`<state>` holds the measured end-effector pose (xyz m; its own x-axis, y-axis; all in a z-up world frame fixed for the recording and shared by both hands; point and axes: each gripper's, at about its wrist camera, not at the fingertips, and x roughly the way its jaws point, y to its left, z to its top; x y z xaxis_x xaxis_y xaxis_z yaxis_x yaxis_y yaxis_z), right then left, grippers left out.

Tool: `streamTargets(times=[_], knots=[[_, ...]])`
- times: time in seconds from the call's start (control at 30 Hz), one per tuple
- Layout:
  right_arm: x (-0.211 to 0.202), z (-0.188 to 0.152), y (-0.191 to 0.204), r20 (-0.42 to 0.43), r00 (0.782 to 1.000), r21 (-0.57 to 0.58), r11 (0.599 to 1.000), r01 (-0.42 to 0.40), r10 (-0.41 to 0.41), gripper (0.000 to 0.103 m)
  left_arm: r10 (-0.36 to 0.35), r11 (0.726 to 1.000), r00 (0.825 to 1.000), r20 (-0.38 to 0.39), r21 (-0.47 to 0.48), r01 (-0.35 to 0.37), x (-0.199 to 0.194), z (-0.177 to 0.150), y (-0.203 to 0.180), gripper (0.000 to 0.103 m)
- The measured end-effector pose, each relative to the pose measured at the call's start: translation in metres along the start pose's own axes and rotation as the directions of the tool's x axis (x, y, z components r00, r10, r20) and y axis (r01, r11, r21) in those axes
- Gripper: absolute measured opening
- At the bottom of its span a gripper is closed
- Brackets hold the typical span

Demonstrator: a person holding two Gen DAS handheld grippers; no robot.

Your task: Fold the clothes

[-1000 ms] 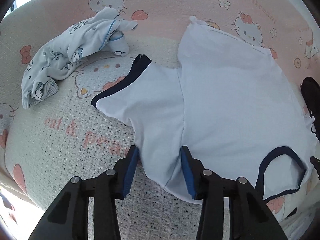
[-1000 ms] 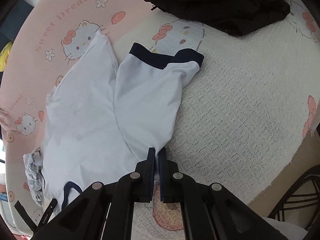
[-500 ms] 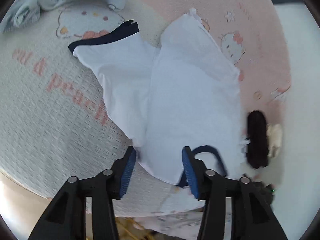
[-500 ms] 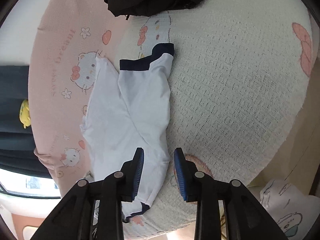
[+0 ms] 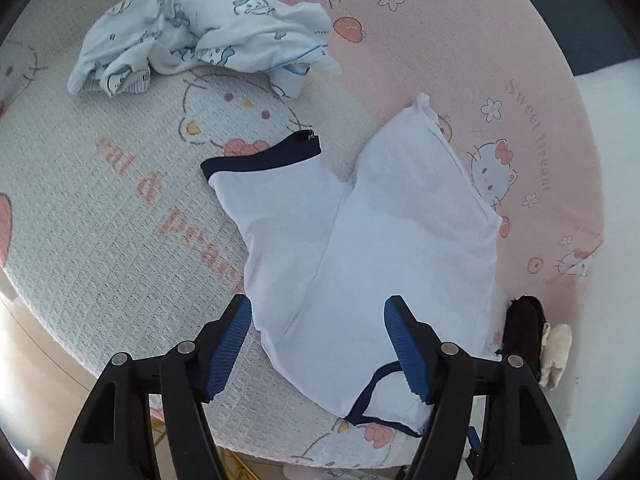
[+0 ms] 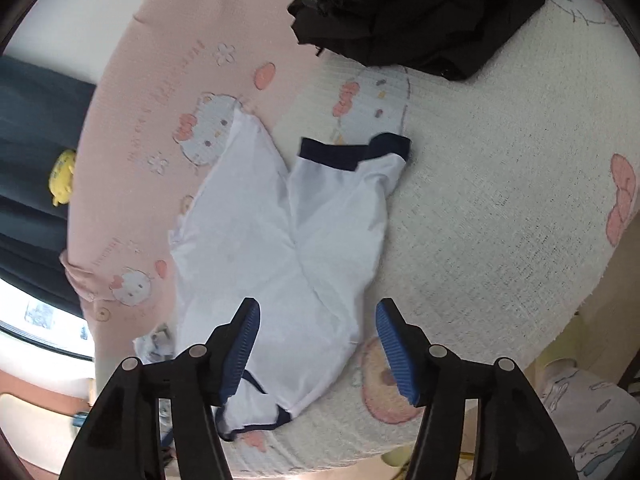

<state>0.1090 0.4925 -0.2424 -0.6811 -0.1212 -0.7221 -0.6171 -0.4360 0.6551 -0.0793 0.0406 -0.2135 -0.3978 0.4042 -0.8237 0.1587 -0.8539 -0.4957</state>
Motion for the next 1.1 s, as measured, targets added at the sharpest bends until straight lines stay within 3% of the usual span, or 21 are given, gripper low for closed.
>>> streamTargets(times=[0.13,0.27,0.33,0.4,0.47,0.53,0.7,0.83,1.1], knots=[[0.010,0.011,0.000,-0.036,0.999,-0.021,1.000,-0.011,0.010,0.060,0.162,0.971,0.987,0.019,0.177,-0.163,0.010,-0.002,-0.036,0.067],[0.012,0.024,-0.007,-0.026,0.999,-0.010,0.999,-0.040,0.039,0.061,0.258,0.905,0.966,0.036,0.341,-0.254,0.021,-0.013,-0.078,0.067],[0.019,0.028,-0.022,-0.040,0.991,0.077,0.990,-0.121,0.124,0.065,0.282,0.876,0.959,0.026,0.401,-0.269,0.035,-0.022,-0.102,0.067],[0.029,0.029,-0.041,-0.071,0.970,0.219,0.953,-0.211,0.231,0.065,0.279,0.848,0.960,0.021,0.463,-0.257,0.046,-0.036,-0.124,0.067],[0.032,0.027,-0.056,-0.060,0.948,0.318,0.906,-0.279,0.313,0.065,0.289,0.791,0.956,0.049,0.550,-0.267,0.054,-0.055,-0.148,0.067],[0.031,0.026,-0.064,-0.045,0.938,0.361,0.881,-0.305,0.343,0.065,0.294,0.714,0.953,0.068,0.647,-0.266,0.065,-0.077,-0.172,0.067],[0.028,0.023,-0.071,-0.033,0.936,0.389,0.867,-0.310,0.349,0.066,0.268,0.518,0.962,0.051,0.834,-0.189,0.090,-0.135,-0.222,0.067],[0.032,0.026,-0.069,-0.039,0.933,0.394,0.864,-0.314,0.357,0.067,0.238,0.366,0.971,0.033,0.923,-0.121,0.099,-0.176,-0.252,0.067],[0.035,0.030,-0.069,-0.050,0.924,0.402,0.854,-0.330,0.380,0.075,0.235,0.187,0.969,-0.077,0.982,0.032,0.103,-0.231,-0.284,0.067]])
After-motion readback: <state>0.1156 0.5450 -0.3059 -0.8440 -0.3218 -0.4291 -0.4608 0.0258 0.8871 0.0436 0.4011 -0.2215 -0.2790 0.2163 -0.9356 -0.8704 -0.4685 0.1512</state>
